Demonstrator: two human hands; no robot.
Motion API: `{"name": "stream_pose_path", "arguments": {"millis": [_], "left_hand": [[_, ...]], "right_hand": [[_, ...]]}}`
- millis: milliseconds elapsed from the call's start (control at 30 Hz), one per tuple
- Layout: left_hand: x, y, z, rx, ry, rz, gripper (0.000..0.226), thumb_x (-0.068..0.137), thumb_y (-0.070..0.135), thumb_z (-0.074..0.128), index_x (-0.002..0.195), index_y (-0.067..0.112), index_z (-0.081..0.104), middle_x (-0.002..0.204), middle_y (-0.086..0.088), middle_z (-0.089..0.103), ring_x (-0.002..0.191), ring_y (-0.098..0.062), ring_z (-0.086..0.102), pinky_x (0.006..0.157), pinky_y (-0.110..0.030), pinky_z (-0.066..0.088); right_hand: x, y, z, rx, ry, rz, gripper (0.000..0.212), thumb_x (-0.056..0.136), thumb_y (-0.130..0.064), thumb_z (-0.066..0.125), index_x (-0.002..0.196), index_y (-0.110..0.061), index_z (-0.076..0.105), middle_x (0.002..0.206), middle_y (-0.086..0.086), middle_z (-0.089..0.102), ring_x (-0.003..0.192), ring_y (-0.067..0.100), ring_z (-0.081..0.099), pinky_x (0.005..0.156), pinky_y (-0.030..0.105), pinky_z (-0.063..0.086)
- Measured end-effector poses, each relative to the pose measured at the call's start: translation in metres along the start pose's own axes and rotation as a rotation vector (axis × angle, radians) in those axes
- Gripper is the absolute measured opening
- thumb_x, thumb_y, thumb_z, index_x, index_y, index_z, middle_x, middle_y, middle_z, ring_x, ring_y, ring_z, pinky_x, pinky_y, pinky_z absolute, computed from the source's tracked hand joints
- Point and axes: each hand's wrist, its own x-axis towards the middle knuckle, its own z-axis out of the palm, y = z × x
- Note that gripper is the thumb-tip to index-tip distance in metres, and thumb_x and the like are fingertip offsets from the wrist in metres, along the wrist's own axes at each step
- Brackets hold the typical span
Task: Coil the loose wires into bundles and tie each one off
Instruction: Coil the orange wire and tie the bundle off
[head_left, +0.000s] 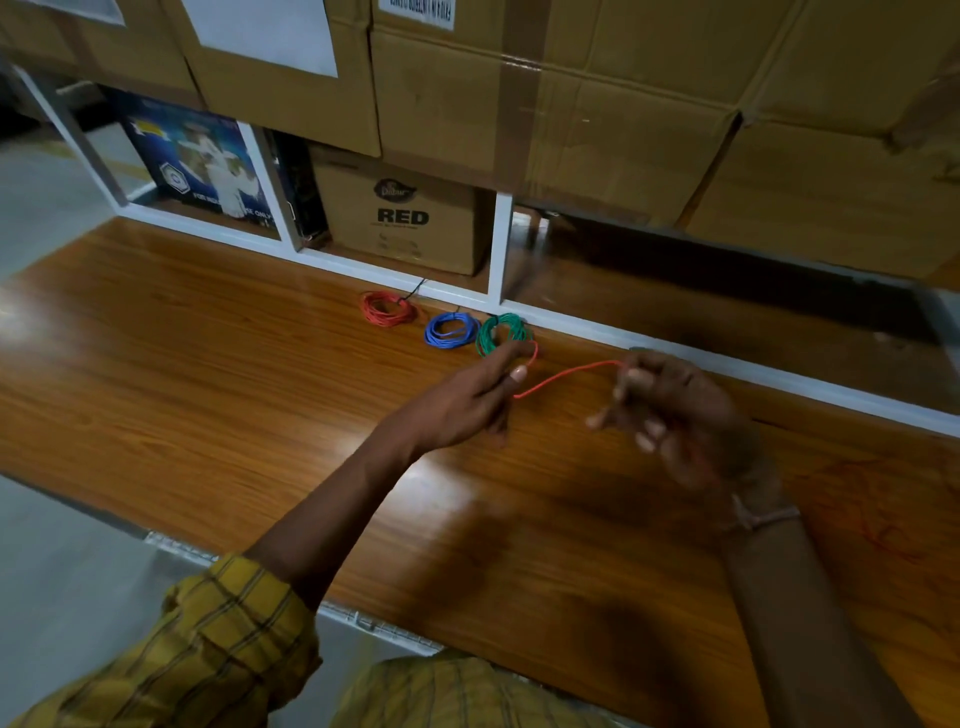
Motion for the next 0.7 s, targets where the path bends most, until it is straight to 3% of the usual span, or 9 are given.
{"name": "stream_pose_path", "arguments": {"millis": [67,167,267,367,433,500,567,633,700], "left_hand": [[-0.006,0.006,-0.004,-0.089,-0.069,-0.015,0.034,0.117,0.032,0.034,0.147,0.023,0.046,0.066,-0.015,0.054,0.060,-0.026,0.059,0.077,-0.042,0.058],[-0.012,0.016,-0.007,-0.246,-0.239,-0.017,0.034,0.117,0.026,0.035,0.145,0.016,0.051,0.063,-0.006,0.040,0.055,-0.023,0.048,0.104,-0.052,0.056],[-0.015,0.023,-0.012,-0.472,-0.388,-0.042,0.037,0.117,0.018,0.035,0.149,0.006,0.049,0.067,-0.007,0.028,0.050,-0.015,0.034,0.106,-0.062,0.054],[-0.017,0.029,-0.016,-0.761,-0.468,-0.019,0.044,0.116,0.016,0.031,0.156,0.000,0.040,0.072,-0.009,0.024,0.045,-0.013,0.021,0.099,-0.052,0.059],[-0.019,0.033,-0.016,-0.988,-0.471,-0.003,0.048,0.115,0.014,0.028,0.160,-0.003,0.033,0.075,-0.010,0.031,0.041,-0.009,0.020,0.096,-0.048,0.059],[-0.017,0.037,-0.015,-1.151,-0.410,0.036,0.049,0.114,0.011,0.026,0.160,-0.005,0.030,0.082,-0.009,0.047,0.041,-0.005,0.031,0.097,-0.050,0.060],[-0.010,0.036,-0.013,-1.226,-0.281,0.037,0.047,0.114,0.009,0.027,0.158,-0.006,0.034,0.093,-0.010,0.062,0.053,-0.008,0.056,0.096,-0.052,0.061],[-0.001,0.032,-0.011,-1.231,-0.166,0.050,0.046,0.115,0.009,0.028,0.158,-0.005,0.034,0.113,-0.012,0.073,0.078,-0.017,0.076,0.104,-0.059,0.056],[0.007,0.024,-0.009,-1.185,-0.056,0.050,0.046,0.115,0.010,0.030,0.159,-0.005,0.031,0.139,-0.015,0.068,0.109,-0.029,0.076,0.112,-0.066,0.042]], "right_hand": [[0.003,0.000,-0.008,0.196,0.052,0.023,0.019,0.099,-0.023,0.058,0.091,-0.007,0.064,0.050,-0.006,0.044,0.041,0.007,0.046,0.063,0.030,0.058],[0.010,-0.001,-0.015,0.311,0.126,0.128,0.019,0.102,-0.021,0.047,0.103,-0.006,0.060,0.061,-0.005,0.045,0.044,0.004,0.044,0.052,0.024,0.052],[0.023,0.004,-0.026,0.169,0.216,0.218,0.025,0.108,-0.018,0.040,0.109,-0.003,0.060,0.067,-0.002,0.044,0.041,0.003,0.037,0.043,0.021,0.044],[0.033,0.021,-0.035,-0.062,0.270,0.246,0.024,0.107,-0.019,0.047,0.105,-0.001,0.063,0.068,0.001,0.046,0.039,0.005,0.034,0.036,0.021,0.036],[0.036,0.038,-0.029,-0.245,0.297,0.278,0.026,0.105,-0.026,0.053,0.101,-0.004,0.065,0.067,0.002,0.047,0.040,0.006,0.033,0.035,0.021,0.033],[0.038,0.055,-0.015,-0.325,0.315,0.324,0.030,0.105,-0.034,0.053,0.097,-0.008,0.066,0.065,0.001,0.045,0.040,0.006,0.032,0.036,0.019,0.028],[0.038,0.070,0.003,-0.363,0.310,0.371,0.033,0.107,-0.035,0.049,0.100,-0.008,0.066,0.063,0.000,0.045,0.038,0.006,0.031,0.036,0.016,0.024],[0.035,0.083,0.023,-0.379,0.262,0.407,0.035,0.109,-0.034,0.046,0.106,-0.007,0.067,0.062,0.001,0.047,0.037,0.006,0.031,0.035,0.014,0.024],[0.029,0.090,0.041,-0.386,0.209,0.451,0.036,0.109,-0.038,0.045,0.109,-0.010,0.068,0.061,0.001,0.048,0.037,0.007,0.030,0.035,0.014,0.025]]}}
